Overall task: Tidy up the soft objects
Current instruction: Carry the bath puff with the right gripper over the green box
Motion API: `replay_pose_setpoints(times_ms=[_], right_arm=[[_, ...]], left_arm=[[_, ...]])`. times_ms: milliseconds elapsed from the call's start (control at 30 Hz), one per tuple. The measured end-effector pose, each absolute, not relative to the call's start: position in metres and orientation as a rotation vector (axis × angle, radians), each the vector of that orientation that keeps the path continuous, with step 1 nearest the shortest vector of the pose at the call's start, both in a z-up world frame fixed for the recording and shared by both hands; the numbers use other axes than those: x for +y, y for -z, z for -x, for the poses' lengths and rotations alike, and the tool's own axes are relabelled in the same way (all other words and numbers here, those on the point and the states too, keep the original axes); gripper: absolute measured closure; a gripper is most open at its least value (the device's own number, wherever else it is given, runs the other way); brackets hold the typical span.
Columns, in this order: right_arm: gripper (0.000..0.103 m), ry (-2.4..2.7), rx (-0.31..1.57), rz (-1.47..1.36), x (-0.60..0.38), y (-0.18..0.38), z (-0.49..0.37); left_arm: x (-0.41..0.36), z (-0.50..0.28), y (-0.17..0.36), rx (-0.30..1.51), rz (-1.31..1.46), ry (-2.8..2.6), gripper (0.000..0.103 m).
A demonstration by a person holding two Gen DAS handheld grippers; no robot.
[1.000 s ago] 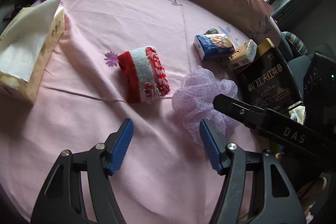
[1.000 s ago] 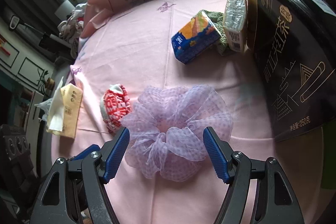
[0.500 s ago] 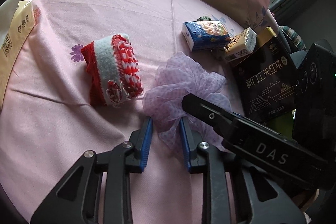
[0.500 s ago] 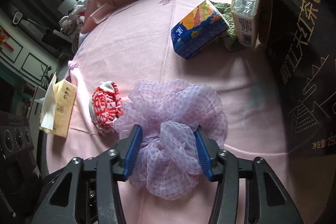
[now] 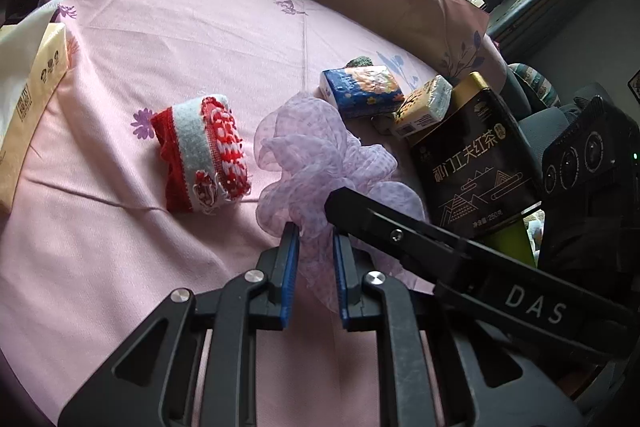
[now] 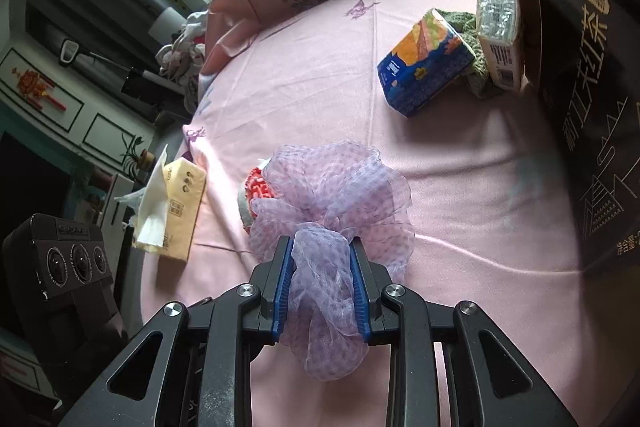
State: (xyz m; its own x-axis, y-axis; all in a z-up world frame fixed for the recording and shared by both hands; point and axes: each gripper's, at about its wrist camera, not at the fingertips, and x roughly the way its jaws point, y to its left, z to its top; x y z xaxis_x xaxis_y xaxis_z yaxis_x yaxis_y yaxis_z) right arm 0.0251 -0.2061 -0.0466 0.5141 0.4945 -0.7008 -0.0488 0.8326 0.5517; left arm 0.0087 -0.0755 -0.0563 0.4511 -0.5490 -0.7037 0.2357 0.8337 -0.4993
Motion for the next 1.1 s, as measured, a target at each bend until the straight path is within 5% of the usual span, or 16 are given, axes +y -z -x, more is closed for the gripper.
replay_pose_setpoints(times_ms=[567, 1100], right_arm=[[0.073, -0.29, 0.67, -0.386, -0.233, -0.043, 0.029], [0.073, -0.063, 0.424, -0.609, -0.383, -0.064, 0.084]], left_arm=[[-0.111, 0.02, -0.026, 0.688, 0.249, 0.656, 0.09], [-0.268, 0.035, -0.072, 0.622, 0.04, 0.837, 0.09]])
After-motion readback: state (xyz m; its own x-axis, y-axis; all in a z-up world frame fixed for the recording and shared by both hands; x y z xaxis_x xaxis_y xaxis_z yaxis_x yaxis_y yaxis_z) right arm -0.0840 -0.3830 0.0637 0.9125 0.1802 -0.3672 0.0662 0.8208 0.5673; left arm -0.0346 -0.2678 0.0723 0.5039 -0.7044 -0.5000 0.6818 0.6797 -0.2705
